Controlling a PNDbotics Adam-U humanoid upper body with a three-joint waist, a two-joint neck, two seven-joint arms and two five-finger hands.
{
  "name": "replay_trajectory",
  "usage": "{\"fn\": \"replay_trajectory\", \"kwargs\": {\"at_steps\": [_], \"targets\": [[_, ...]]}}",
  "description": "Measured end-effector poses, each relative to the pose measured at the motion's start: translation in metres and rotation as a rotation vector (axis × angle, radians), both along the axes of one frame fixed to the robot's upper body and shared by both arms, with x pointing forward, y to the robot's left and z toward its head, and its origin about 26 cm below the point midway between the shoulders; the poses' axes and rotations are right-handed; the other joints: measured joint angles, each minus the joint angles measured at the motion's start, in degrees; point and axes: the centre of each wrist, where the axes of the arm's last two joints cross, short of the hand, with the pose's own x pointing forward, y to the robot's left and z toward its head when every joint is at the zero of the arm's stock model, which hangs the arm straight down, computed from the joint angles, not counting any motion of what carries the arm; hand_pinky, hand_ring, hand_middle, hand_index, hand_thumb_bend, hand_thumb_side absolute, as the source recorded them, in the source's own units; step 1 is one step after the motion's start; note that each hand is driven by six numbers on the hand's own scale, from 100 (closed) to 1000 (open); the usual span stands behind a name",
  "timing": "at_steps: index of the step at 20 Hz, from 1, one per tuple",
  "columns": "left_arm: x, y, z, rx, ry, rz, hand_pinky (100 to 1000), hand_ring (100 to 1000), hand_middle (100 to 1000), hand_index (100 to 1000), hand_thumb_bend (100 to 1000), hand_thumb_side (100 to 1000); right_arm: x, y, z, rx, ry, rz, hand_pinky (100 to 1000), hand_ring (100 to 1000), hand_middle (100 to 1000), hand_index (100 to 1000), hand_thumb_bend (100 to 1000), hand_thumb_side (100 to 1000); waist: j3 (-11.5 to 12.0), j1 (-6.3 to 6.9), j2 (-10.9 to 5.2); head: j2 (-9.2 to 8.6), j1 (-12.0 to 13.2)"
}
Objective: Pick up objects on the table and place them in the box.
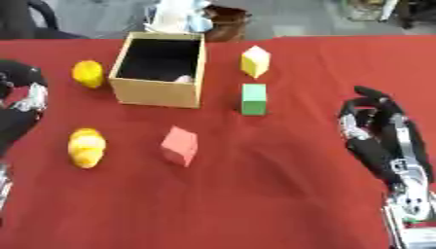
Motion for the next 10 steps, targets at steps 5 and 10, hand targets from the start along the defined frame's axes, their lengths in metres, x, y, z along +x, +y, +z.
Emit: {"fn": "replay_trajectory", "kwargs": {"at_steps": [5,10], "targets": [[0.0001,0.0000,-0.0002,0.001,0.001,-0.002,659,568,538,547,202,100,-0.0002,-0.0001,-0.0003,0.000,0.001,0.000,609,596,638,826,100,422,0.0,0.00,0.00,0.31,0.1],[0.0007,0.0004,-0.0015,0.005,0.007,-0.002,660,569,540,550,211,100,-0.0002,-0.0001,-0.0004,0.000,0.001,-0.001,609,596,638,826,100,422,0.0,-0.01,0.00,0.50,0.0]]}}
